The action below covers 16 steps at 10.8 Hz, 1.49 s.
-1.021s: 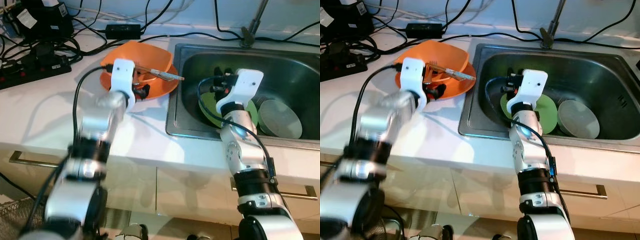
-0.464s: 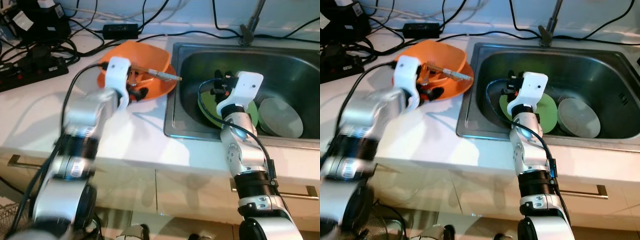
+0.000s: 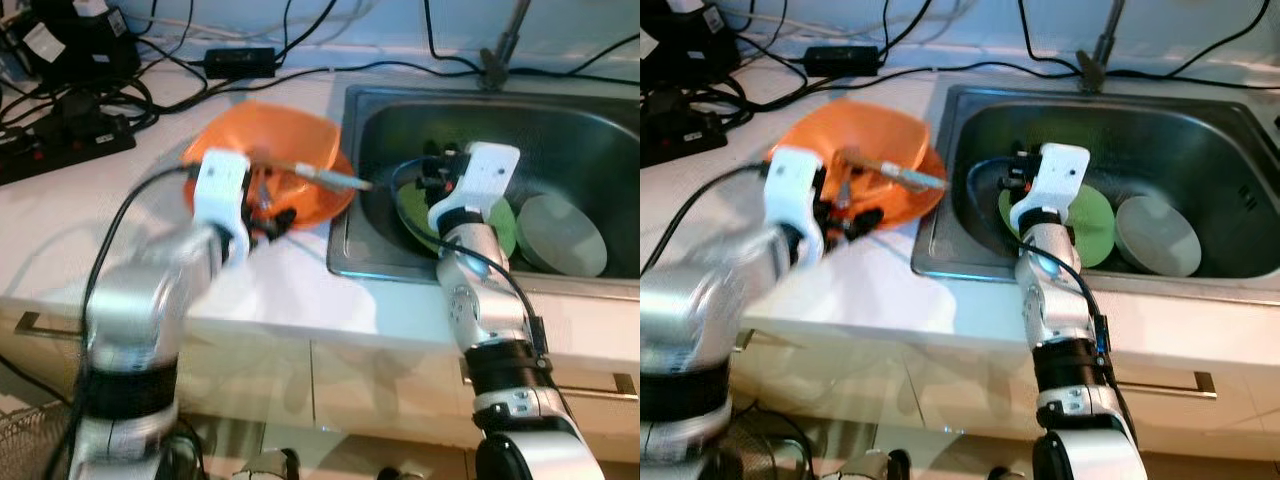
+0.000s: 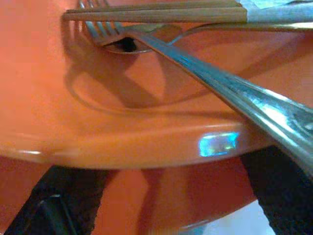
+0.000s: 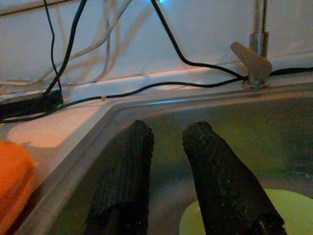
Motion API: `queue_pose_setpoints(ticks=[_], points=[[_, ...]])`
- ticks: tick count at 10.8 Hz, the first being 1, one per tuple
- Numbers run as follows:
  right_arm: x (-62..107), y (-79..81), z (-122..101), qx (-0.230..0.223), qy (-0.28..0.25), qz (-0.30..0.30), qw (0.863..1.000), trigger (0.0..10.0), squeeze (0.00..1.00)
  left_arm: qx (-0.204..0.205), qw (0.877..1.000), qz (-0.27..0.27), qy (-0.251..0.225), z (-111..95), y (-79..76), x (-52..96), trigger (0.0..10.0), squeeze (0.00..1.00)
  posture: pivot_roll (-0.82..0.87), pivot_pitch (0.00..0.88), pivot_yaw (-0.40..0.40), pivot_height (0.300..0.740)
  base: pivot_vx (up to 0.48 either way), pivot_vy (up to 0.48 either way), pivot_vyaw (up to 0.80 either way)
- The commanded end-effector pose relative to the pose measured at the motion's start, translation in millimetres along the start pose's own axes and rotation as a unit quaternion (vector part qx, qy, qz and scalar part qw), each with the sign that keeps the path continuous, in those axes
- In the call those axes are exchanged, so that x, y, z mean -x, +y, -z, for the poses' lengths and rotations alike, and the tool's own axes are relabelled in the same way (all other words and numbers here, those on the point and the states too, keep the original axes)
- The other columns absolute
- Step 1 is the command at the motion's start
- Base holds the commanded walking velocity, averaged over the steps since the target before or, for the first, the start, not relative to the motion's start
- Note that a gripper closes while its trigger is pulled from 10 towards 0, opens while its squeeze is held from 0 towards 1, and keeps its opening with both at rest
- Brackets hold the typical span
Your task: Kitchen organization
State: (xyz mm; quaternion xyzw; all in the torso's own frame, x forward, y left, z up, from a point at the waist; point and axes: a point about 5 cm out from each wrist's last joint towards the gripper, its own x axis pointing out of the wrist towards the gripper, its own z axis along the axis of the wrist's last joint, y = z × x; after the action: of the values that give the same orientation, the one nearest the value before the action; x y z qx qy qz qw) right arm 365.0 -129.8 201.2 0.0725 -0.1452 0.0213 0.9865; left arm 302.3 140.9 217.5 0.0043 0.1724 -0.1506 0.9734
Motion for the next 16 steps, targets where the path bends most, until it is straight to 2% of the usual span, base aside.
queue_pose_setpoints(ticks=[1,5,7,9,10,11,12,14,16], points=[[-2.6,1.2,-2.1,-0.007,0.000,-0.004,1.000,10.0,0.00,0.021,0.996,-0.012,0.084,30.2,2.7,3.3,10.0,0.00,0.28,0.187,0.027,0.740,0.000,0.000,0.00],[-7.7,3.6,-1.5,-0.008,0.003,-0.013,1.000,10.0,0.00,0.020,0.995,-0.061,0.081,34.8,-3.4,38.6,10.0,0.00,0.32,0.195,-0.009,0.740,0.000,0.000,0.00],[-10.9,6.3,-2.8,-0.010,0.001,-0.017,1.000,10.0,0.00,-0.033,0.996,-0.082,0.017,25.6,-5.6,33.0,10.0,0.00,0.31,0.179,-0.012,0.740,0.000,0.000,0.00],[-11.1,3.6,-4.4,-0.006,-0.002,-0.016,1.000,10.0,0.00,-0.060,0.994,-0.089,0.006,31.2,-4.3,33.5,10.0,0.00,0.29,0.177,-0.014,0.740,0.000,0.000,0.00],[-10.6,0.9,-4.0,-0.003,-0.002,-0.014,1.000,10.0,0.00,-0.082,0.991,-0.107,0.001,35.5,-0.6,34.7,10.0,0.00,0.28,0.178,-0.017,0.740,0.000,0.000,0.00],[-10.7,0.1,-3.9,-0.002,-0.002,-0.014,1.000,10.0,0.00,-0.085,0.989,-0.123,-0.005,37.8,3.2,34.6,10.0,0.00,0.28,0.176,-0.019,0.740,0.000,0.000,0.00],[-11.5,1.6,-3.9,-0.002,-0.002,-0.017,1.000,10.0,0.00,-0.113,0.979,-0.169,-0.005,41.5,17.3,37.4,10.0,0.00,0.29,0.170,-0.025,0.740,0.000,0.000,0.00],[-12.8,3.5,-4.1,-0.003,-0.002,-0.021,1.000,10.0,0.00,-0.117,0.967,-0.224,-0.004,36.7,38.0,44.9,10.0,0.00,0.30,0.166,-0.031,0.740,0.000,0.000,0.00],[-13.7,4.7,-4.7,-0.005,-0.002,-0.024,1.000,10.0,0.00,-0.121,0.958,-0.261,0.002,35.2,49.4,57.0,10.0,0.00,0.31,0.170,-0.039,0.740,0.000,0.000,0.00]])
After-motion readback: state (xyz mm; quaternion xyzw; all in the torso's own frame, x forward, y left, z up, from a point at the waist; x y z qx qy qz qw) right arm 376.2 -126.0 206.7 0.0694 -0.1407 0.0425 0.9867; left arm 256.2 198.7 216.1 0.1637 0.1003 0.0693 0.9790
